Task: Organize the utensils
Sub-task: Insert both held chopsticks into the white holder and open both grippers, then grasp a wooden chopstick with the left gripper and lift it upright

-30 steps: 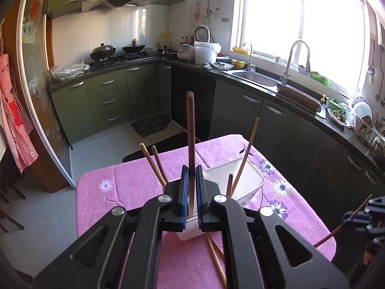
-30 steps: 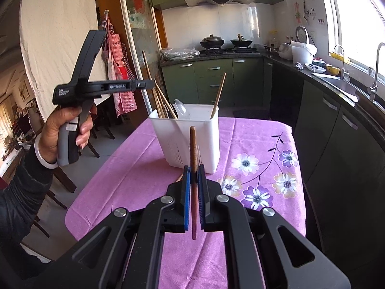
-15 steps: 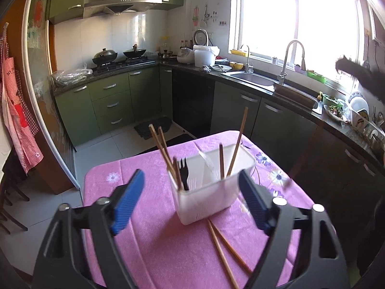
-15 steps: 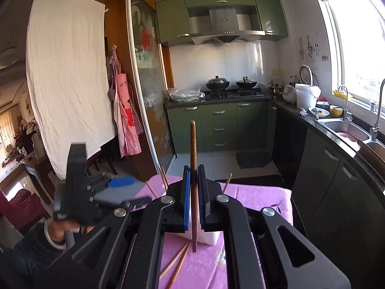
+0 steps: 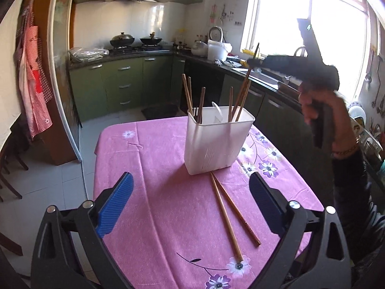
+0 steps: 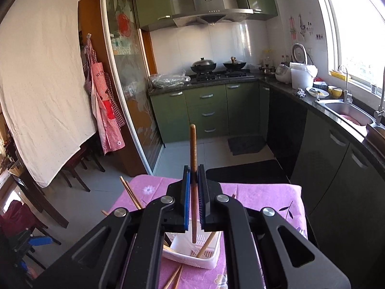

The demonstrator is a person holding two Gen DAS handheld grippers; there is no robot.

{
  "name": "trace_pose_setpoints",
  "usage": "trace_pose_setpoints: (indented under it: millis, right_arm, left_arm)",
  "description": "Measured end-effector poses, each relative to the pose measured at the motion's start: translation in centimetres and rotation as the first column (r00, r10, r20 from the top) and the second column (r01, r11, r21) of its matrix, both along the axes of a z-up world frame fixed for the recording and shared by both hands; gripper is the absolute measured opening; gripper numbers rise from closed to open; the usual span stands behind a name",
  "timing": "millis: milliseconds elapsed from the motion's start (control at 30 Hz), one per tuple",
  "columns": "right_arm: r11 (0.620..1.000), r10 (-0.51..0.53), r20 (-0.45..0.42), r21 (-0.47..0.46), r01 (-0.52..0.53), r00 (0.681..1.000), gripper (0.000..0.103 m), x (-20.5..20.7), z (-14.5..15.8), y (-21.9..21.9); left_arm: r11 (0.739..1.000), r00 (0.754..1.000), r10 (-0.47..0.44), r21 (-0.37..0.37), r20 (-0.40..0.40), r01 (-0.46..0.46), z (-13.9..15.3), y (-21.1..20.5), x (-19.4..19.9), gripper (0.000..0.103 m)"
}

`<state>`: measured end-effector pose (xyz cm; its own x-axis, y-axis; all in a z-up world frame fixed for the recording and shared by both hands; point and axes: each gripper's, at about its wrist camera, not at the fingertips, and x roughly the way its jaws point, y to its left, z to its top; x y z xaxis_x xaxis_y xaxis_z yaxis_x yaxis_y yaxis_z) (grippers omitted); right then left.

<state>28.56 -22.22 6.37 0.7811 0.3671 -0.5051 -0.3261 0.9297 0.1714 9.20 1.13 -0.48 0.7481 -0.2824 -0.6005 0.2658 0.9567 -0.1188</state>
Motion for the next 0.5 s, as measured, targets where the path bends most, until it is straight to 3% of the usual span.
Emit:
trace_pose_setpoints:
  millis: [167,233,333,500]
  right_arm:
    - [0.999,0.008,-0.059,-0.033,-0.01,0.998,0.008,0.7,-3.1,0.8]
    - [0.999,0.017,-0.078,-0.048,-0.021,0.997,0.023,0.6,-3.6,1.0]
    - [0.998,0.009,-0.031,-0.06,-0.01,0.999,0.023,-1.4,-2.9,0.6]
    - [0.999,0.025,0.033,-0.042,-0.024,0.999,0.03,-7.9,-1.8,-2.0]
  left_arm:
    - [0.999,0.999,0.035,0.016,0.018,-0.035,0.6,0.4,-0.5,0.094]
    - [1.0,0.999,0.025,0.01,0.025,-0.026,0.9,0.3,-0.7,0.096]
    - [1.0,1.0,0.004,-0.006,0.018,-0.004,0.9,0.0,-0.4,0.096]
    - [0.998,0.997,-0.048,-0.049,-0.062,0.045,-0.3,-1.3,1.3,0.096]
